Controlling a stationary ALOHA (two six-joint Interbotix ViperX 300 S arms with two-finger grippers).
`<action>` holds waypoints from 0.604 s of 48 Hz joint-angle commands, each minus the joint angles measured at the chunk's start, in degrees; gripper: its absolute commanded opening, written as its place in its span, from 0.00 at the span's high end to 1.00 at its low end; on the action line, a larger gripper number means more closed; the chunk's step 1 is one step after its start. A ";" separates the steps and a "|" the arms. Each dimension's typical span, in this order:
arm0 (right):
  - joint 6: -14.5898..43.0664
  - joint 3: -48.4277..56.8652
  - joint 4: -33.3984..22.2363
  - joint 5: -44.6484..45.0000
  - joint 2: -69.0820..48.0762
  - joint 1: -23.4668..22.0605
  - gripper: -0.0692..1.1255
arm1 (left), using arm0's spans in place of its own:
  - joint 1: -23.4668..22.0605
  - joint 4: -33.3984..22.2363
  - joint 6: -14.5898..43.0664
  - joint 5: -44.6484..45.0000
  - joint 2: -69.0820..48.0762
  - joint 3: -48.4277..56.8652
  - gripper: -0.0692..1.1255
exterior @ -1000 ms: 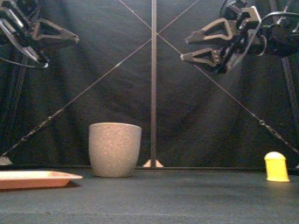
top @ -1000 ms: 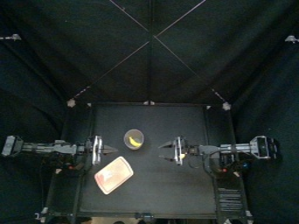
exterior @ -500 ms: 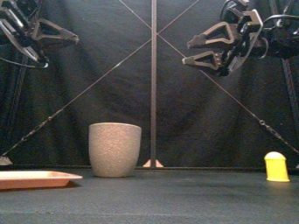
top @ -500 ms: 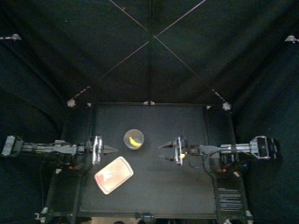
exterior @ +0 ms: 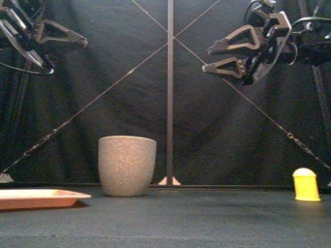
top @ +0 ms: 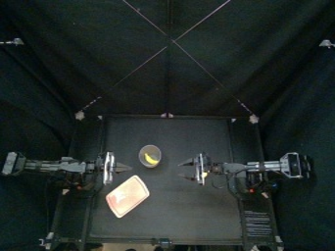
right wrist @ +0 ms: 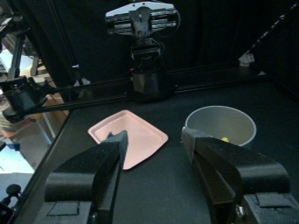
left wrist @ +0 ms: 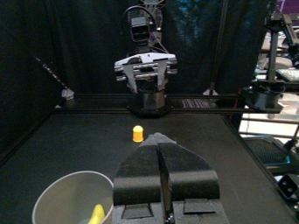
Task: Pick the banana then place it in the grey bowl
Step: Drop banana in the grey bowl and return to neutral
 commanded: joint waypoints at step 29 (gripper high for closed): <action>0.53 2.37 0.35 -0.26 -1.41 0.44 0.20 | 0.44 -0.26 -0.35 -0.62 -0.09 1.32 0.93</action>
